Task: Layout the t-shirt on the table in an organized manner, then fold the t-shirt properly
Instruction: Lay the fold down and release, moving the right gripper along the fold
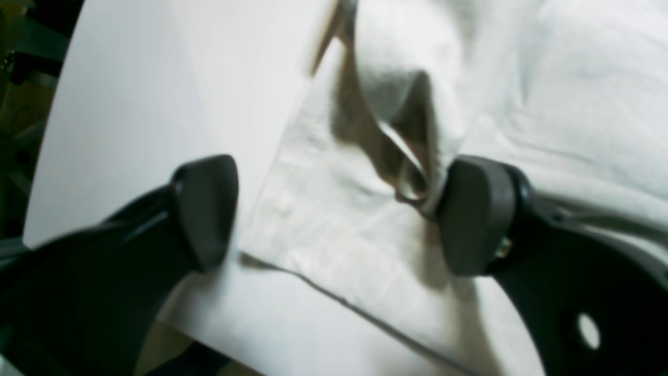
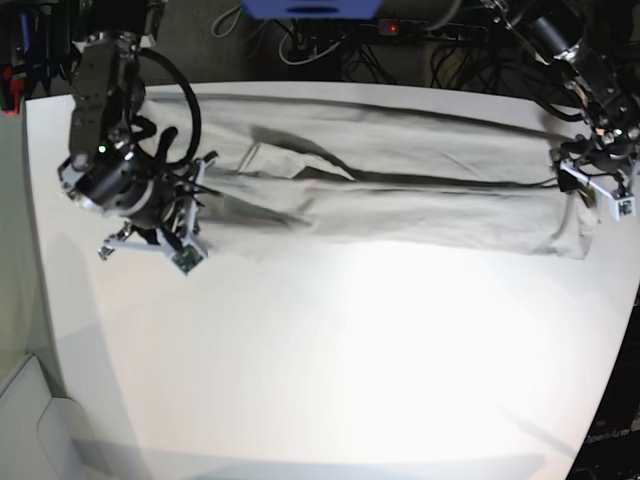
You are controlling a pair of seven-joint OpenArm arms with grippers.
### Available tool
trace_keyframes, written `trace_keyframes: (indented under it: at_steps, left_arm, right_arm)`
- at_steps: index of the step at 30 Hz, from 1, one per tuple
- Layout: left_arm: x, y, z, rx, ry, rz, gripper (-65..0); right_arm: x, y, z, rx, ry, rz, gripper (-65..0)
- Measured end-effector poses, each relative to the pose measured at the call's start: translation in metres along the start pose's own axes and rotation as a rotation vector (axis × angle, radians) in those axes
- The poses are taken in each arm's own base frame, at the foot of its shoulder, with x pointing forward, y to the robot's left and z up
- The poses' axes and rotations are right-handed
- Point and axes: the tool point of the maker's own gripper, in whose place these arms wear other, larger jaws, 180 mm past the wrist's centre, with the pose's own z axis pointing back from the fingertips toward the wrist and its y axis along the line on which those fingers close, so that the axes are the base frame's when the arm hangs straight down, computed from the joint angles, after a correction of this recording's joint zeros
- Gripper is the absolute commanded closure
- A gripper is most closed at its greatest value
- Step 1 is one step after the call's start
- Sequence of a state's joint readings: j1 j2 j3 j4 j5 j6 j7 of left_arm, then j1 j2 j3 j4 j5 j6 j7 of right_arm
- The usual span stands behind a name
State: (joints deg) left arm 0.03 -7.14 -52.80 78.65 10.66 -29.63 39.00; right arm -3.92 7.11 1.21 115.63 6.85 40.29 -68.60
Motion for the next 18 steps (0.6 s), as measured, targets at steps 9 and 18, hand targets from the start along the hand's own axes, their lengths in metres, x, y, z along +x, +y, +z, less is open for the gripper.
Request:
trace_keyframes:
  at_steps: [9, 18]
  left_arm:
    - [0.001, 0.002, 0.0, 0.001, -0.001, -0.002, -57.7]
    - [0.0, 0.002, 0.0, 0.003, 0.003, -0.004, -57.7]
  right_arm:
    - [-0.044, 0.033, 0.002, 0.075, 0.026, -0.032, 0.0]
    - [-0.086, 0.004, 0.015, -0.006, 0.089, -0.1, 0.0]
